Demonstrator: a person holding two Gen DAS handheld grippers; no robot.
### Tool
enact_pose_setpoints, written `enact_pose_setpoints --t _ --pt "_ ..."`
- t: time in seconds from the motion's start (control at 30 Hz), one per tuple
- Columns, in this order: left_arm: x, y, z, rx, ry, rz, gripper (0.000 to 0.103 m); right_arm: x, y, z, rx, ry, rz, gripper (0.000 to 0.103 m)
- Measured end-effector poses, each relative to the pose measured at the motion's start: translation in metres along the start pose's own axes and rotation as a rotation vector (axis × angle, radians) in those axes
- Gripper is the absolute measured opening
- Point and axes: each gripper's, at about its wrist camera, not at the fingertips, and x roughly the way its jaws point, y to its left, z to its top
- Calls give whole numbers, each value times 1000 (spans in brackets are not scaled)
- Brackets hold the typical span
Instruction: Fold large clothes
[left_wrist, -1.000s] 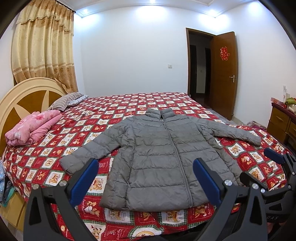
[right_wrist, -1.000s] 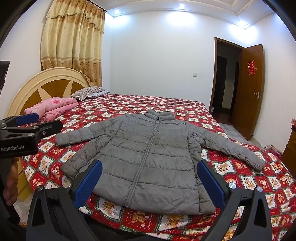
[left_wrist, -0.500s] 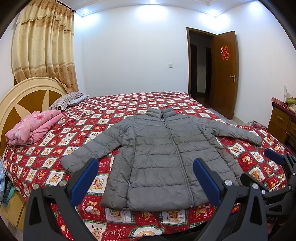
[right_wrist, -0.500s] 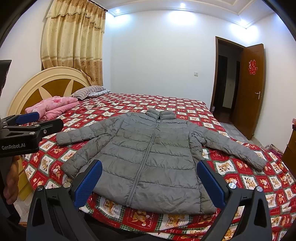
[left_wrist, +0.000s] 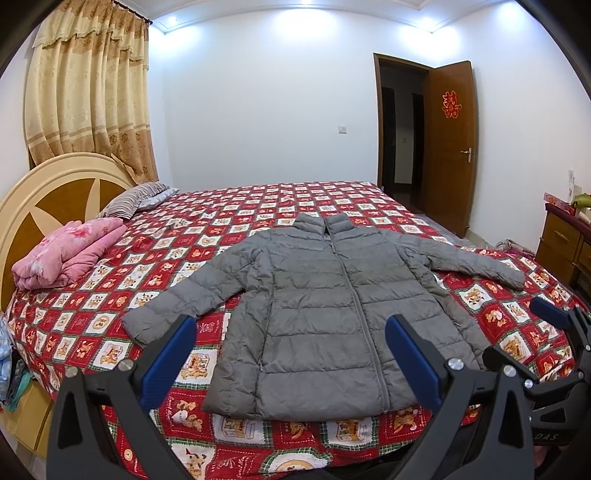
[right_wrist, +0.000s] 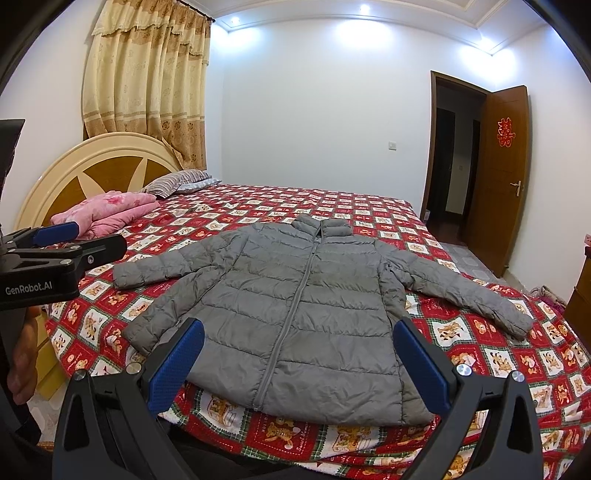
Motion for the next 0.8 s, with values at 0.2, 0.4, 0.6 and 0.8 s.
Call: enact_pose_setpoints --t 0.2,0.4,0.6,0.8 --pt "1 2 -1 -1 2 0 103 1 0 -1 2 3 2 102" --pt "6 4 -1 0 11 2 103 3 -1 -2 0 2 0 102" --pt "41 0 -4 16 60 16 103 30 -23 1 38 24 -20 102" --pt "93 -8 1 27 110 -3 103 84 -79 -7 156 122 -79 102"
